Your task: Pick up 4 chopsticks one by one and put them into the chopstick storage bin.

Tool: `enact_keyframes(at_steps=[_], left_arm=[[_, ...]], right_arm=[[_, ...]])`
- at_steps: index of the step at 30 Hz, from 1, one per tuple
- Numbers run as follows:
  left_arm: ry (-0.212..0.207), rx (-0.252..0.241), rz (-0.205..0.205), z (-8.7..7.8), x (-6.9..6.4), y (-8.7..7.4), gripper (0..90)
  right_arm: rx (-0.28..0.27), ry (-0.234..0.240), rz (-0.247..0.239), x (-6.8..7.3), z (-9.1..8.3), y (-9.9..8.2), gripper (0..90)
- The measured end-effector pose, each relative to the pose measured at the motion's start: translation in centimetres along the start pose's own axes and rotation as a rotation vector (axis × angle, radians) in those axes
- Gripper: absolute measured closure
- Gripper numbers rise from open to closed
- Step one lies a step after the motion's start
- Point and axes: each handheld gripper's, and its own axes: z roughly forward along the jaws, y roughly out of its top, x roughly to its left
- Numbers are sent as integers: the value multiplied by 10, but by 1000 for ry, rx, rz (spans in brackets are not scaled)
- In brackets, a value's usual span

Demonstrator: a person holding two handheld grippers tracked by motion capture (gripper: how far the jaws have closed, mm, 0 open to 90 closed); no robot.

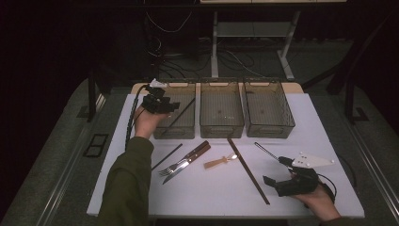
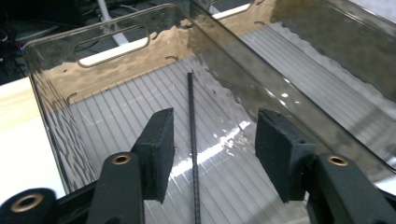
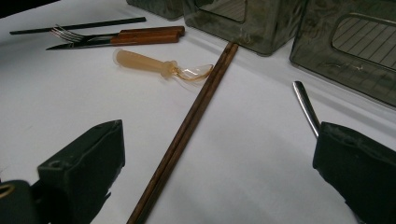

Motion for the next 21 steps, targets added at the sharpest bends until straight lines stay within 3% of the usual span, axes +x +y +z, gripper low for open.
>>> enact_keyframes(at_steps=[4,13,21], left_arm=[[-9,1,36,-12,-6,-1,427],[-97,-32,36,-38,-17,-21,346],[-133,-51,61,-51,-30,-39,289]], right_arm=[[-3,6,10,0,0,0,25],[15,33,-1,-7,4,0,25],[18,39,0,-8,10,2,24]])
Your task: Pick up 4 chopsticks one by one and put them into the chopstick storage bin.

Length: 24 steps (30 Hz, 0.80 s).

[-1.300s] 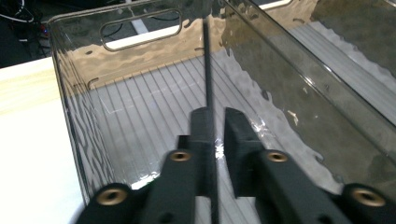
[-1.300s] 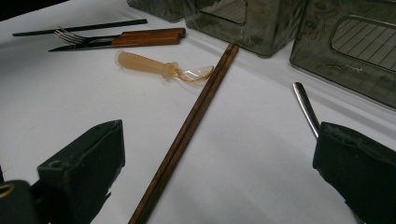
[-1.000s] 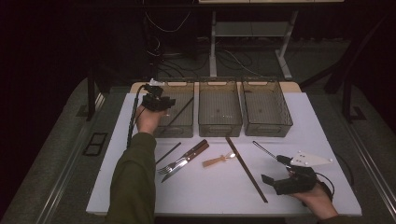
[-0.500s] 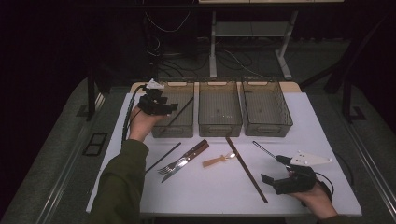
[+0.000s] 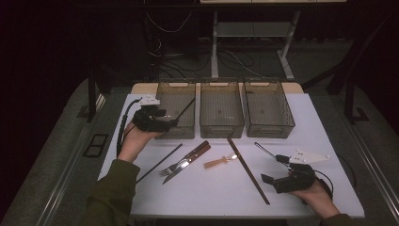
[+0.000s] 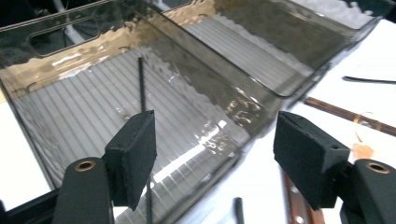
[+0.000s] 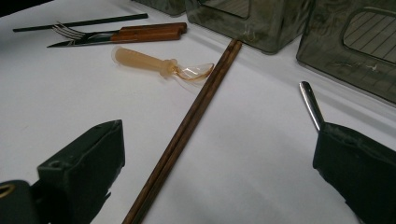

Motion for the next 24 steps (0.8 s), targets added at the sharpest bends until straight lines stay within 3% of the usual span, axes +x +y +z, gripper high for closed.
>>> enact_keyframes(at_steps=[15,24], left_arm=[[-33,-41,41,-19,-23,-28,201],[-28,-20,50,-26,-26,-50,179]], right_arm=[[10,-2,10,5,0,-2,25],[8,-5,15,5,-1,-2,25]])
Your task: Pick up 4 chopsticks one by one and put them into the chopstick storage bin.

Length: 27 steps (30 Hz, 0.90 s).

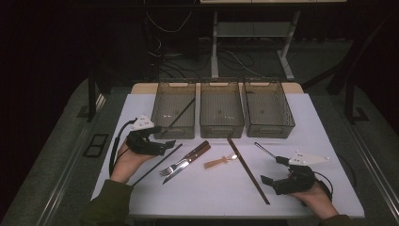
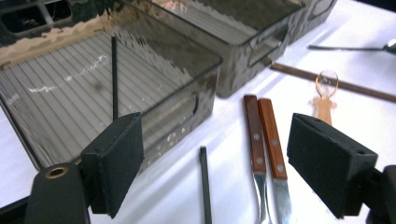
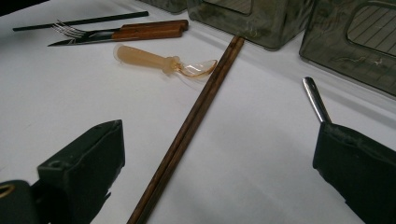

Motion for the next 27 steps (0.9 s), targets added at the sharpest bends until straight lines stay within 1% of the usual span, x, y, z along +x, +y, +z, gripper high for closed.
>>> enact_keyframes(at_steps=[5,13,17,18,20,21,22,26,27], left_arm=[[-8,20,13,-3,-5,-10,166],[-7,51,29,-6,-13,-25,153],[2,68,32,-10,-14,-35,153],[10,62,31,-11,-14,-38,155],[15,66,36,-14,-13,-43,171],[16,60,32,-15,-13,-45,183],[18,64,28,-16,-13,-48,198],[34,90,29,-15,-10,-57,283],[41,107,37,-16,-9,-59,310]], right_arm=[[-3,-3,2,0,-1,0,25],[-6,-8,1,0,-1,-1,25],[-6,-9,4,-1,-1,-1,25],[-6,-9,4,-1,-1,-1,25],[-6,-8,3,0,-1,-1,25],[-6,-8,4,0,-1,-1,25],[-6,-8,3,0,-1,-1,25],[-4,-8,3,0,-1,-1,25],[-4,-7,3,0,-1,-1,25]])
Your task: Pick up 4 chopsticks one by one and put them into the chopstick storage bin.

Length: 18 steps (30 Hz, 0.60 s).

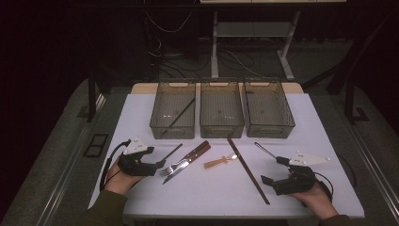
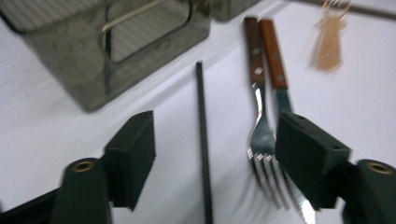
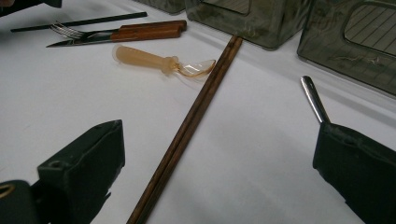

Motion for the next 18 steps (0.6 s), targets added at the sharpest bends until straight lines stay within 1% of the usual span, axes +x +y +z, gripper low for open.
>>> enact_keyframes(at_steps=[4,10,14,15,18], left_arm=[[8,19,-15,2,3,-4,421],[3,47,-40,4,6,-8,554],[-2,77,-55,7,6,-10,620],[-2,85,-50,8,7,-11,636],[-3,96,-52,10,7,-11,683]], right_arm=[[0,2,-2,1,0,0,25],[3,1,-3,1,0,0,25],[2,2,-3,1,0,0,25],[1,3,-3,1,0,0,25],[2,3,-3,1,0,0,25]])
